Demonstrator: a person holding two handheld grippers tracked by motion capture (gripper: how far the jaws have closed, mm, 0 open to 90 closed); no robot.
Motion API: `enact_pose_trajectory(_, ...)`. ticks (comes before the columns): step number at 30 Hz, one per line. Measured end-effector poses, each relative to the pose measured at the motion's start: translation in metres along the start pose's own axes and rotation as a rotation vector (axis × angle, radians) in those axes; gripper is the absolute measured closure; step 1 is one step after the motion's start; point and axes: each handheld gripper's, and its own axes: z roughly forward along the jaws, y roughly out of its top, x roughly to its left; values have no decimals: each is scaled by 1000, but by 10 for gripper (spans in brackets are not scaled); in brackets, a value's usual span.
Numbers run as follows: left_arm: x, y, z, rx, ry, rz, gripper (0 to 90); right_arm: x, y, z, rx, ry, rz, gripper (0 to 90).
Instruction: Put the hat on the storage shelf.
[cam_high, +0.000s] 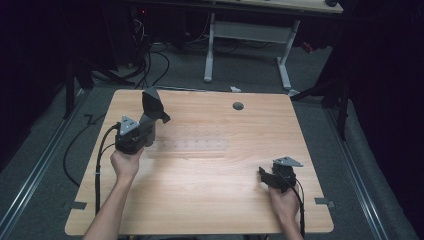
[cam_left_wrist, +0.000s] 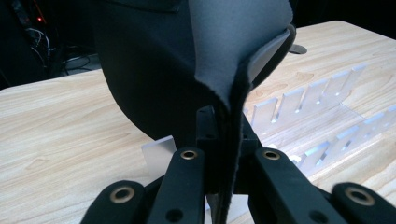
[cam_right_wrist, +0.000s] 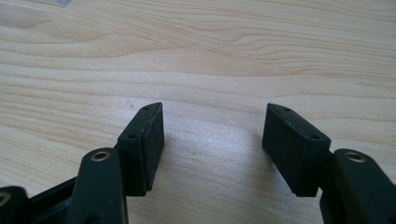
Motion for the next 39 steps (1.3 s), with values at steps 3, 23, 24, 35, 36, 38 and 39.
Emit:
enact_pose_trajectory(3,2,-3,-3,-4,-3,-8,860,0,0,0,0,0,0,390)
enact_pose_trajectory(23,18,-16,-25,44,2,-28,843,0,0,0,0,1,-2,389)
enact_pose_trajectory(24,18,-16,-26,46,3,-30,840,0,0,0,0,0,0,389)
enact_pose_trajectory(35,23,-26,-34,98,26,-45,566,0,0,0,0,1,-1,389)
enact_pose_trajectory(36,24,-26,-36,103,28,-47,542,0,0,0,0,1,-2,389)
enact_pose_trajectory(38,26,-28,-39,113,36,-58,487,0,0,0,0,1,-2,389)
enact_pose_trajectory(39,26,-29,-40,117,38,-64,462,0,0,0,0,1,-1,389)
